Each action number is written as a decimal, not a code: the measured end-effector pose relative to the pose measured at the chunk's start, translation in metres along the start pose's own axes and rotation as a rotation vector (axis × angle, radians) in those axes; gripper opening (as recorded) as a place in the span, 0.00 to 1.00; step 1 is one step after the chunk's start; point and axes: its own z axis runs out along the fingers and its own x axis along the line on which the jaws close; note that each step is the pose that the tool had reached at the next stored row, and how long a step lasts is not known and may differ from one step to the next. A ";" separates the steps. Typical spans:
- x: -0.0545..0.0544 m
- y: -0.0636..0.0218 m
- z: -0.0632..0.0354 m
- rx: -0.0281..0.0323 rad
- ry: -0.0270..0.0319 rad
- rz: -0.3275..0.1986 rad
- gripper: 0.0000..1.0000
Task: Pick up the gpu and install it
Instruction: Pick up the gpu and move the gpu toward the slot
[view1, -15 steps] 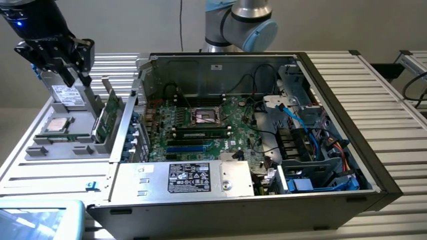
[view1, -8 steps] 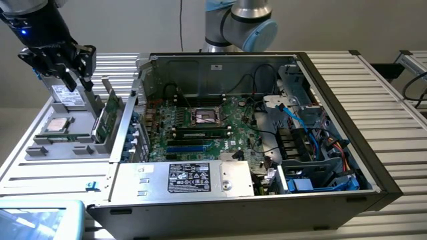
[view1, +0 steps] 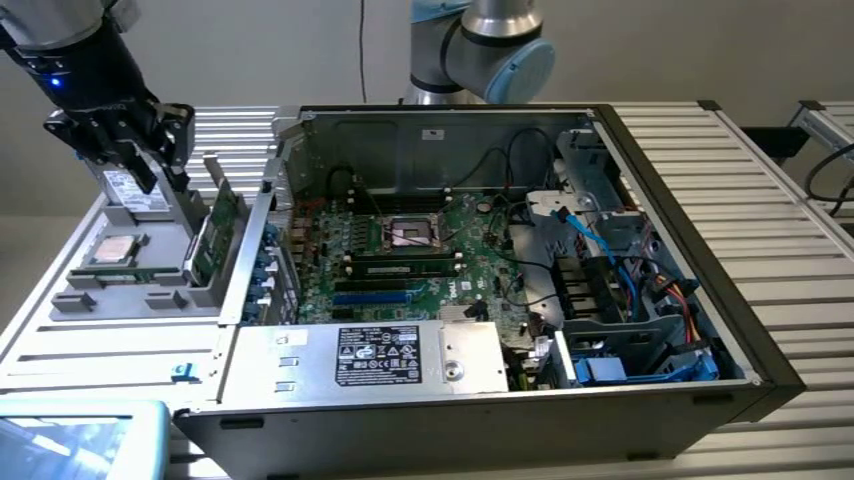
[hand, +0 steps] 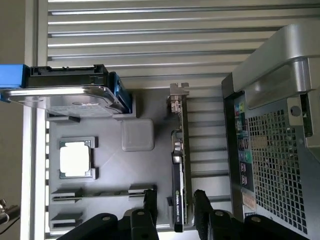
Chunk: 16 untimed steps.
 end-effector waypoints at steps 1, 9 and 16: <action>0.000 0.0001 0.0018 0.0001 0.0000 0.000 0.44; -0.001 0.0025 0.0167 -0.0002 0.0006 -0.006 0.44; -0.001 0.0020 0.0280 -0.0021 0.0046 -0.055 0.44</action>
